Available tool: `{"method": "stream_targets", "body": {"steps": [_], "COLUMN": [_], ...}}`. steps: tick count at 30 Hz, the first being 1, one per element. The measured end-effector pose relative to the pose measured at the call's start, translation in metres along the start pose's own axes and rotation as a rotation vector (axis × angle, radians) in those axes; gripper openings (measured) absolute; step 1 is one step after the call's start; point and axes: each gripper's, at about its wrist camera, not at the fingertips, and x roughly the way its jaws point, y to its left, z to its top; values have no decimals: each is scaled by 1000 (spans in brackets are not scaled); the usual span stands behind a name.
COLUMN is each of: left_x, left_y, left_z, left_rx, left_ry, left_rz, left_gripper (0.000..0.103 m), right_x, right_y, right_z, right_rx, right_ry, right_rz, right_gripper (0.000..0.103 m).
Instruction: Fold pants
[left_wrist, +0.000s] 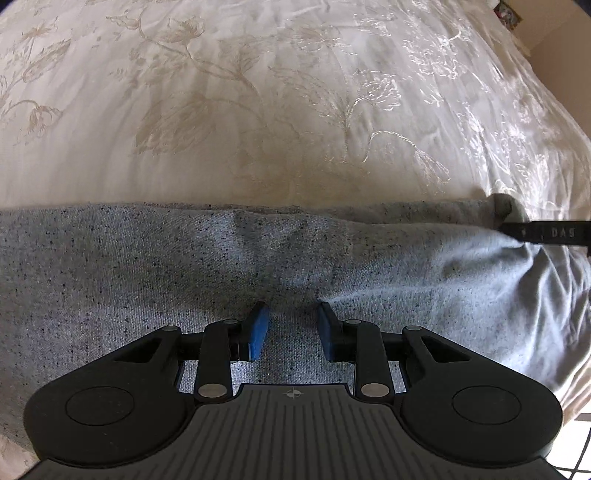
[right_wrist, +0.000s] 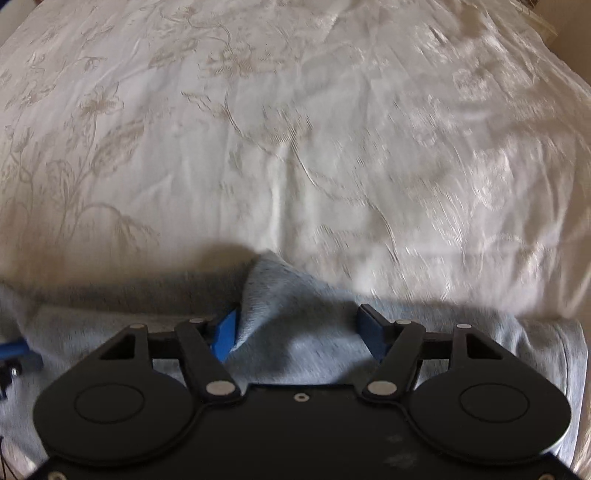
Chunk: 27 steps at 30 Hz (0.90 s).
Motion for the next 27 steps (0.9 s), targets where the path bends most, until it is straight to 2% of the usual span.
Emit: {"method": "stream_targets", "body": {"steps": [4,7,9,10,11,14,16,18,19,22,24,25,27], "left_x": [1,1,1,0,0,-10,-18,-17,-13,-7,-8,-11,-24], "left_y": [0,0,0,-1,-1,-4,-5,-3,1,11,14,13,6], "left_z": [2,2,2,1,1,1,1,4,6,8,9,10,11], "left_rx": [8,5,6,5,2,8,36,38,26,-15,-25,-23,9], "left_ry": [5,3,1,1,0,-28,-69,-72,-60,-51,-44,-49,-83], "left_rz": [1,4,5,5,4,-8,-14,-3,0,6,2,8,16], "left_gripper": [29,29,29,29,29,29,30,30,30,29,29,30,30], "right_x": [-1,1,8,11,13,7,1,12,17,29,35,34,17], "right_y": [1,10,16,17,17,21,16,2,2,16,15,11,0], "right_z": [4,15,24,26,30,31,36,48,51,51,49,49,46], "right_rx": [-1,-51,-93,-110,-128,-203,-211,-105,-96,-153,-136,-101,-28], "right_ry": [-12,-27,-11,6,19,-11,-87,-45,-39,-32,-36,-51,-141], "right_rz": [-1,-11,-15,-5,12,1,-49,7,16,-10,-6,3,20], "right_gripper": [70,65,50,27,13,8,7,7,7,7,9,13,37]}}
